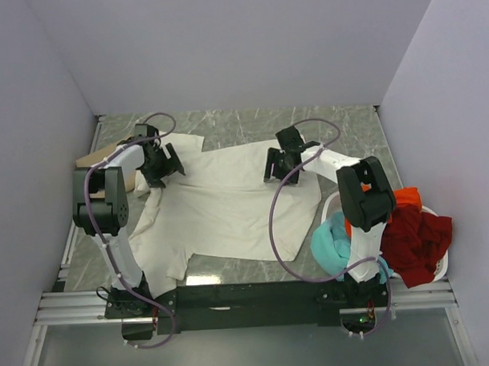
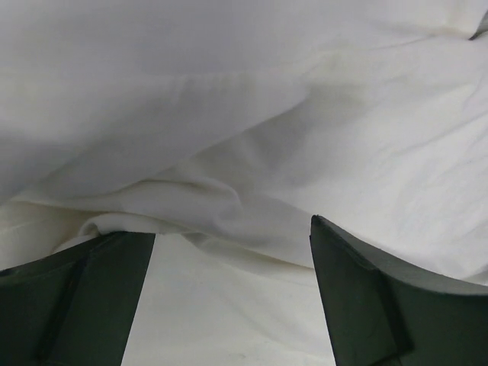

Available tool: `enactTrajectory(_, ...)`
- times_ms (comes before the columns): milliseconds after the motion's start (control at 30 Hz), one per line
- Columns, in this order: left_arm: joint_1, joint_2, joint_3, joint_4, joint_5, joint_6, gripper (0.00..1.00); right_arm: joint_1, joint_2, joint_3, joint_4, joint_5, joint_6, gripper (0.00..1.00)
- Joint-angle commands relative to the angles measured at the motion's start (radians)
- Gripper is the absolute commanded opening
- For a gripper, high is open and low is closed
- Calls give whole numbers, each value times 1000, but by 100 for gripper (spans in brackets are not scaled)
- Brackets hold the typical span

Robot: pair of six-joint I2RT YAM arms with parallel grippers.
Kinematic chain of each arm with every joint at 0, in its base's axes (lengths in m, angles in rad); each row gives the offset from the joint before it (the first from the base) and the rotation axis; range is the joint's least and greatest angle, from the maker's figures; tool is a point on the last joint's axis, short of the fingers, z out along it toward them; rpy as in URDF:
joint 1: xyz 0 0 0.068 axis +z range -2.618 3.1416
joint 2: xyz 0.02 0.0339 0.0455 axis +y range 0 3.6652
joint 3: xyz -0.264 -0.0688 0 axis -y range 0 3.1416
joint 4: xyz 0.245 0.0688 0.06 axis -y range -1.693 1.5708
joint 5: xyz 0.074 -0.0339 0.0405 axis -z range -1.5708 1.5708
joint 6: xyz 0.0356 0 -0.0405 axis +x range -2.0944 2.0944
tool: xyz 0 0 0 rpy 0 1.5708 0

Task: Fold and stack the t-shirts
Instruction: Fold the tshirt

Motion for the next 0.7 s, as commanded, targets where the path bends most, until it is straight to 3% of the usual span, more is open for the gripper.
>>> enactTrajectory(0, -42, 40, 56, 42, -72, 62, 89, -10, 18, 67, -56, 10, -31, 73)
enactTrajectory(300, -130, -138, 86, 13, -161, 66, 89, -7, -80, 78, -63, -31, -99, 72)
enactTrajectory(667, -130, -425, -216, -47, -150, 53, 90, 101, -289, -198, 26, -47, -45, 71)
